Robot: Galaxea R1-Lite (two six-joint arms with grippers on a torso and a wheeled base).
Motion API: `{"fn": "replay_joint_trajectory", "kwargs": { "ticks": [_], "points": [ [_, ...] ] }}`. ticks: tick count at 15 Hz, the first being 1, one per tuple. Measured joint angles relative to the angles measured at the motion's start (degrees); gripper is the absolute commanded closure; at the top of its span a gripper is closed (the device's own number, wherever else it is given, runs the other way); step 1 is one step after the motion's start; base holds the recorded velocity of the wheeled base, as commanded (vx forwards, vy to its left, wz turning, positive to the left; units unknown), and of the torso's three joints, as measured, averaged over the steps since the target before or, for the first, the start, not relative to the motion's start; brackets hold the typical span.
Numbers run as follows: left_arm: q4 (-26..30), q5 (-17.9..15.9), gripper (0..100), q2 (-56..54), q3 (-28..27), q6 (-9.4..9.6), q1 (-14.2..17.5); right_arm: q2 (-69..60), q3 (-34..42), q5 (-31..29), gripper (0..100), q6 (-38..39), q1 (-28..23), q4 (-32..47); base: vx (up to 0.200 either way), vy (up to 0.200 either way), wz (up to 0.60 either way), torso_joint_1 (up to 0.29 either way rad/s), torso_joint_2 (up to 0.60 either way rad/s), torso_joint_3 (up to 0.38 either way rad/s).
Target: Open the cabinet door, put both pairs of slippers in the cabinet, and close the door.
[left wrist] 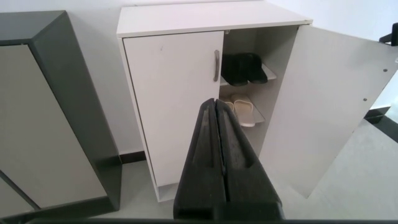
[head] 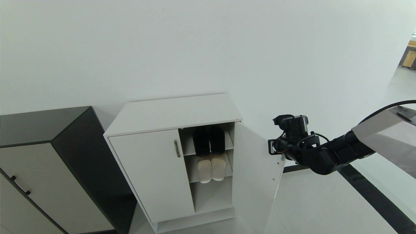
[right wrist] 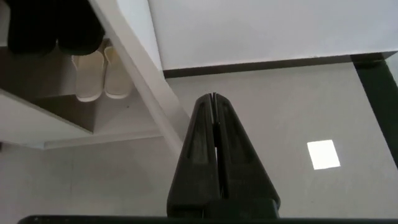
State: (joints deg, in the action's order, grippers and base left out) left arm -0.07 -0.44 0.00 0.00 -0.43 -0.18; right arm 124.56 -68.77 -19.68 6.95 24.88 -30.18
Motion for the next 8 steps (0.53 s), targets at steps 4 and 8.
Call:
{"fn": "replay_joint_trajectory", "kwargs": {
  "ticks": [4,8],
  "points": [
    [0.0,0.0,100,0.0,0.0,-0.01,0.0,-4.8,5.9,-0.1,100,0.3,6.6,-0.5,0.000,0.000,0.00,0.000,0.00,0.000],
    [0.0,0.0,100,0.0,0.0,0.00,0.0,-9.8,9.3,-0.1,100,1.7,11.9,-0.9,0.000,0.000,0.00,0.000,0.00,0.000]
  ]
}}
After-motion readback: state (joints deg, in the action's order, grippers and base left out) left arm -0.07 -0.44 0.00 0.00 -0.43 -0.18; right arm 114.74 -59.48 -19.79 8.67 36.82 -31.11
